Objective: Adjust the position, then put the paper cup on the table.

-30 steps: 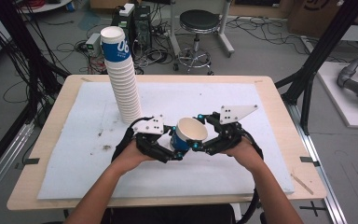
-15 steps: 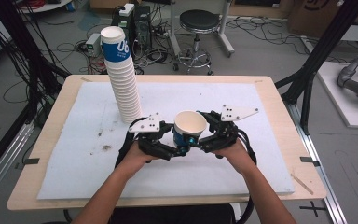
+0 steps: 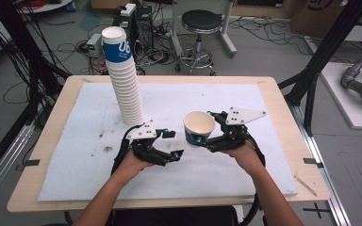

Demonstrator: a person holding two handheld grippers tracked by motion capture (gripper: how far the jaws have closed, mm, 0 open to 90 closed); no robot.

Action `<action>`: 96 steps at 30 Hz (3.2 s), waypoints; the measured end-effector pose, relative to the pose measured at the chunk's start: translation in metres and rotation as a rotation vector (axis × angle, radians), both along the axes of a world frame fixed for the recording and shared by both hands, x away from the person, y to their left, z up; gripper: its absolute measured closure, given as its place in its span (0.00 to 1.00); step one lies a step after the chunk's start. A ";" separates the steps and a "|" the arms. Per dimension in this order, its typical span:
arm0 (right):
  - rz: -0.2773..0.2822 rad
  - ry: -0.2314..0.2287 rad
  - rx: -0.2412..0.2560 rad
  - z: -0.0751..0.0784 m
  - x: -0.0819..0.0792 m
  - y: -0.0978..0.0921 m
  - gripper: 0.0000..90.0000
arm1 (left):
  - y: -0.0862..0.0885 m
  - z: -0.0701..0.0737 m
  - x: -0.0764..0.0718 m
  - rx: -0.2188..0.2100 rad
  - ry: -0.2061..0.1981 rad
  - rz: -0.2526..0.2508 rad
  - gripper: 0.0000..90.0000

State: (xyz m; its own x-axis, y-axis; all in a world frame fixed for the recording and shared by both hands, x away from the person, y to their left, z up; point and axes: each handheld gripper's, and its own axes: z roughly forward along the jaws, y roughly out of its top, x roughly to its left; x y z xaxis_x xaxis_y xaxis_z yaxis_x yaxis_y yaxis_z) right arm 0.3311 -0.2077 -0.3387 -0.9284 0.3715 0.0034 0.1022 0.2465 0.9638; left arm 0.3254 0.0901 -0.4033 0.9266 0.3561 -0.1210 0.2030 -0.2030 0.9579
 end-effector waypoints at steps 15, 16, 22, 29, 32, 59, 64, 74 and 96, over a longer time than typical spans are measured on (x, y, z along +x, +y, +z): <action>-0.103 -0.038 -0.042 -0.019 0.000 -0.023 0.27 | 0.063 0.005 -0.008 -0.004 -0.062 0.214 0.24; -0.110 -0.032 -0.043 -0.021 0.000 -0.023 0.27 | 0.068 0.004 -0.008 -0.008 -0.060 0.229 0.24; -0.114 -0.022 -0.038 -0.023 0.000 -0.023 0.27 | 0.073 -0.005 -0.011 -0.015 -0.052 0.240 0.24; -0.130 0.000 -0.046 -0.027 -0.001 -0.026 0.27 | 0.086 -0.007 -0.006 -0.025 -0.047 0.265 0.24; -0.140 -0.001 -0.047 -0.027 -0.001 -0.025 0.27 | 0.092 -0.007 -0.006 -0.028 -0.049 0.273 0.24; -0.357 0.063 -0.020 -0.040 0.053 -0.030 0.27 | 0.138 -0.016 -0.011 -0.080 -0.055 0.421 0.24; -0.410 0.090 -0.048 -0.049 0.070 -0.029 0.27 | 0.137 -0.017 -0.010 -0.071 -0.054 0.419 0.24; -0.478 0.141 -0.073 -0.068 0.088 -0.023 0.27 | 0.135 -0.018 -0.009 -0.064 -0.051 0.416 0.24; -0.454 0.197 -0.161 -0.091 0.082 -0.015 0.22 | 0.133 -0.020 -0.011 -0.055 -0.038 0.409 0.24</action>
